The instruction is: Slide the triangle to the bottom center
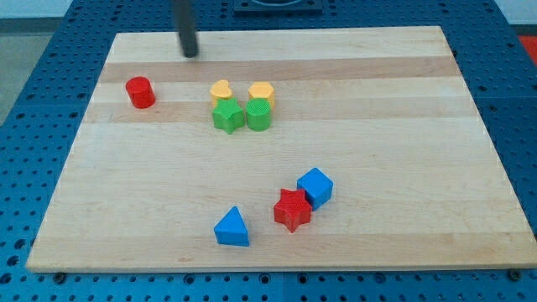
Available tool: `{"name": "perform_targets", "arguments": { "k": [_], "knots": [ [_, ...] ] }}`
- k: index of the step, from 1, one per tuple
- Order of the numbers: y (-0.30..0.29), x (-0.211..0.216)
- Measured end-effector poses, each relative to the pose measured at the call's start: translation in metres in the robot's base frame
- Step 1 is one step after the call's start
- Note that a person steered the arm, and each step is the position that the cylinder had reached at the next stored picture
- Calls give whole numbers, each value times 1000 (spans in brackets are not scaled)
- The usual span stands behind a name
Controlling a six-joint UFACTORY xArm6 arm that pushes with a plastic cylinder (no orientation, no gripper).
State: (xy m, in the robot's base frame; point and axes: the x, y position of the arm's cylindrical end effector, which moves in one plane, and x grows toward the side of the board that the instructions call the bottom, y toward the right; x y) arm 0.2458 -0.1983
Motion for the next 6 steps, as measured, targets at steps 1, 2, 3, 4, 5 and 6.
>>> {"name": "perform_targets", "arguments": {
  "k": [1,2,3,4,5,6],
  "knots": [
    [-71,68],
    [-52,128],
    [-65,186],
    [-29,292],
    [-14,303],
    [36,323]
  ]
}}
